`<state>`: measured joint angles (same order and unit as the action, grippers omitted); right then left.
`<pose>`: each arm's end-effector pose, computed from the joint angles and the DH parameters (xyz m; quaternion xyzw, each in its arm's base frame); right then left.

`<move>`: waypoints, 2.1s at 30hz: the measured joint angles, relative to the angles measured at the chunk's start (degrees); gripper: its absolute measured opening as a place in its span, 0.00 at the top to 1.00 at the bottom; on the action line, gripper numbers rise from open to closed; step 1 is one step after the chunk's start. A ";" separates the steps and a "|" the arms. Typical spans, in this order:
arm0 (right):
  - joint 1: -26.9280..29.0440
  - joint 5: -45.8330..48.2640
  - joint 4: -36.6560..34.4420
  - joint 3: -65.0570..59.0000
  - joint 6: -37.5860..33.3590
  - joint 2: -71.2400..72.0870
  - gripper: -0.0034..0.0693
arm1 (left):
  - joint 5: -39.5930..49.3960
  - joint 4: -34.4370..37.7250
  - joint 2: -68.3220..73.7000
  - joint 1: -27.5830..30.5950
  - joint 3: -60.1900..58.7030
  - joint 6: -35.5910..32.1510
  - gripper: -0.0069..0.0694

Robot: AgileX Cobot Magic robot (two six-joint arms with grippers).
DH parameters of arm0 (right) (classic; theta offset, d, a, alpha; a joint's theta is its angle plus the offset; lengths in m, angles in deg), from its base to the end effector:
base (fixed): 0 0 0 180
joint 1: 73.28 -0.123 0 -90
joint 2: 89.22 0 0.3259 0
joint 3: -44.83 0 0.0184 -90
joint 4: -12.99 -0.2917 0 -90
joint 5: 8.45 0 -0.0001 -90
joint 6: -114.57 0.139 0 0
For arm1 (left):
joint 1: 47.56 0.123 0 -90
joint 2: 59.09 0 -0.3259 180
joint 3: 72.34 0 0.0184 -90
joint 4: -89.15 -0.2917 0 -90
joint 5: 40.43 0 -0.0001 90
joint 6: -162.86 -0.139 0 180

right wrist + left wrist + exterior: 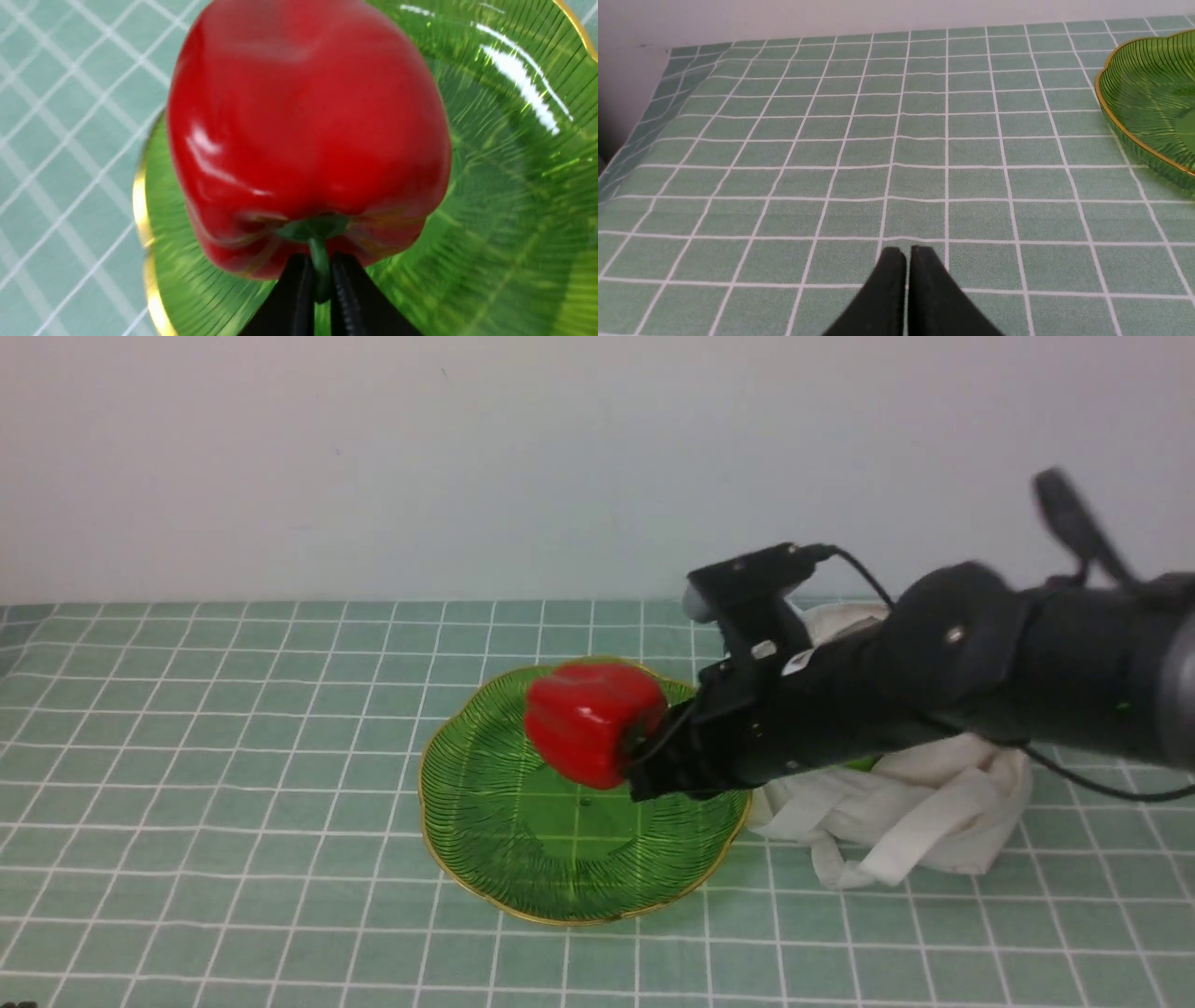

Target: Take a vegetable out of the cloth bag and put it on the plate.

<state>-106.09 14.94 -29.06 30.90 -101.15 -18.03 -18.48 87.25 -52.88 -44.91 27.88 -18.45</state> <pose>0.3543 0.2725 0.1857 -0.2767 0.8920 0.2252 0.2777 0.0977 0.0063 0.1541 -0.0007 0.8086 0.0344 0.5873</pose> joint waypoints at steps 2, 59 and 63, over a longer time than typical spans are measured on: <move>-0.85 -4.60 -0.33 0.00 0.13 -3.08 0.84 | 0.00 0.00 0.00 0.00 0.00 0.00 0.92; -1.24 6.34 42.86 -37.91 33.81 88.37 0.97 | 0.00 0.00 0.00 0.00 0.00 0.00 0.92; -1.24 7.43 42.86 -38.71 33.81 88.37 0.97 | 0.00 0.00 0.00 0.00 0.00 0.00 0.92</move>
<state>-107.32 22.37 13.80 -7.80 -67.34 70.35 -18.48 87.25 -52.88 -44.91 27.88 -18.45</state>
